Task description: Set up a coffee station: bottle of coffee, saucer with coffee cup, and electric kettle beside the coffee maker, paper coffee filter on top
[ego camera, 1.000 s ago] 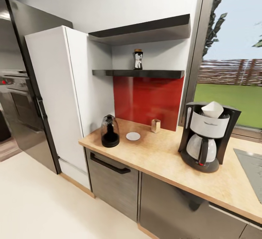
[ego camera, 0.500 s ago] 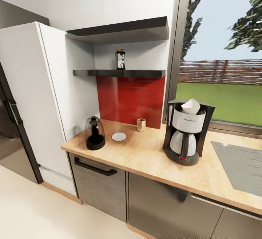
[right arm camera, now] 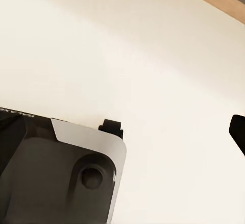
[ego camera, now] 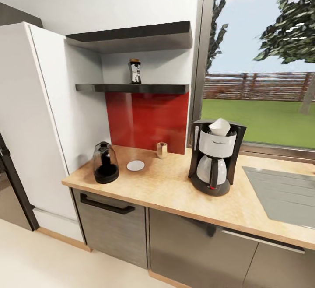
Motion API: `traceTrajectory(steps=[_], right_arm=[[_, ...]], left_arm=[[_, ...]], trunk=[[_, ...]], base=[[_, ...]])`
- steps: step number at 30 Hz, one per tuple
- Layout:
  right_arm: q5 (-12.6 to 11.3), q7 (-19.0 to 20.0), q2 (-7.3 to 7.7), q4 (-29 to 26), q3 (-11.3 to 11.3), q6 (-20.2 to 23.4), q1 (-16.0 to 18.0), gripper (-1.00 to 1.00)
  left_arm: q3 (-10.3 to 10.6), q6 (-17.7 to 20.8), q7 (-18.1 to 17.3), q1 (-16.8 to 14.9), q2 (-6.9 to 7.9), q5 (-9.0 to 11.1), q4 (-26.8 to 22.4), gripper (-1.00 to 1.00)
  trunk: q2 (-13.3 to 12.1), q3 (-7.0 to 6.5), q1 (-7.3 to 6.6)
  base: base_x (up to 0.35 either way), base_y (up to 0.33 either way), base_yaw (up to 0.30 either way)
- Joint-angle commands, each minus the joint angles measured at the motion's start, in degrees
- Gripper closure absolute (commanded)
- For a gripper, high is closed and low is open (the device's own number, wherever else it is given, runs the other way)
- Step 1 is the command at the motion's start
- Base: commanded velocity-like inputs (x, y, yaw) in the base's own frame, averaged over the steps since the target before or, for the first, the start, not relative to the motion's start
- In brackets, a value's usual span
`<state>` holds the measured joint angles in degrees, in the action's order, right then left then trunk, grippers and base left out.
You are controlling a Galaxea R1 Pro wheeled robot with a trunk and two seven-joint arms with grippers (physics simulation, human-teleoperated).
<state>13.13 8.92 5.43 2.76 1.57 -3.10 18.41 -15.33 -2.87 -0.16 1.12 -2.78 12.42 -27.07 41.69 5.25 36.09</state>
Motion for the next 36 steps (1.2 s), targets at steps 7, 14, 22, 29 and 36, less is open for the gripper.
traceTrajectory(steps=[7,14,22,29,36], right_arm=[[0.4,0.0,0.02,0.2,0.2,-0.4,0.1,-1.0],[0.5,0.2,0.12,0.2,0.2,-0.3,0.1,-1.0],[0.5,0.2,0.27,0.2,0.2,-0.3,0.1,-1.0],[0.5,0.2,0.28,0.2,0.2,-0.3,0.1,-1.0],[0.5,0.2,0.28,0.2,0.2,-0.3,0.1,-1.0]], left_arm=[[-0.1,0.0,0.0,0.0,-0.03,0.6,-0.1,-1.0],[-0.1,0.0,0.0,0.0,-0.03,0.6,-0.1,-1.0],[-0.1,0.2,0.0,0.0,0.01,0.6,-0.1,-1.0],[-0.1,0.0,0.0,0.0,-0.02,0.6,-0.1,-1.0],[-0.1,0.0,0.0,0.0,-0.03,0.6,0.0,-1.0]], trunk=[[0.1,0.08,0.02],[0.1,0.08,0.02],[0.1,0.08,0.02],[0.1,0.08,0.02],[0.1,0.08,0.02]], base=[[0.0,0.301,-0.005],[0.024,0.335,0.0],[0.14,0.315,-0.001],[0.126,0.151,-0.166],[0.009,0.01,-0.277]])
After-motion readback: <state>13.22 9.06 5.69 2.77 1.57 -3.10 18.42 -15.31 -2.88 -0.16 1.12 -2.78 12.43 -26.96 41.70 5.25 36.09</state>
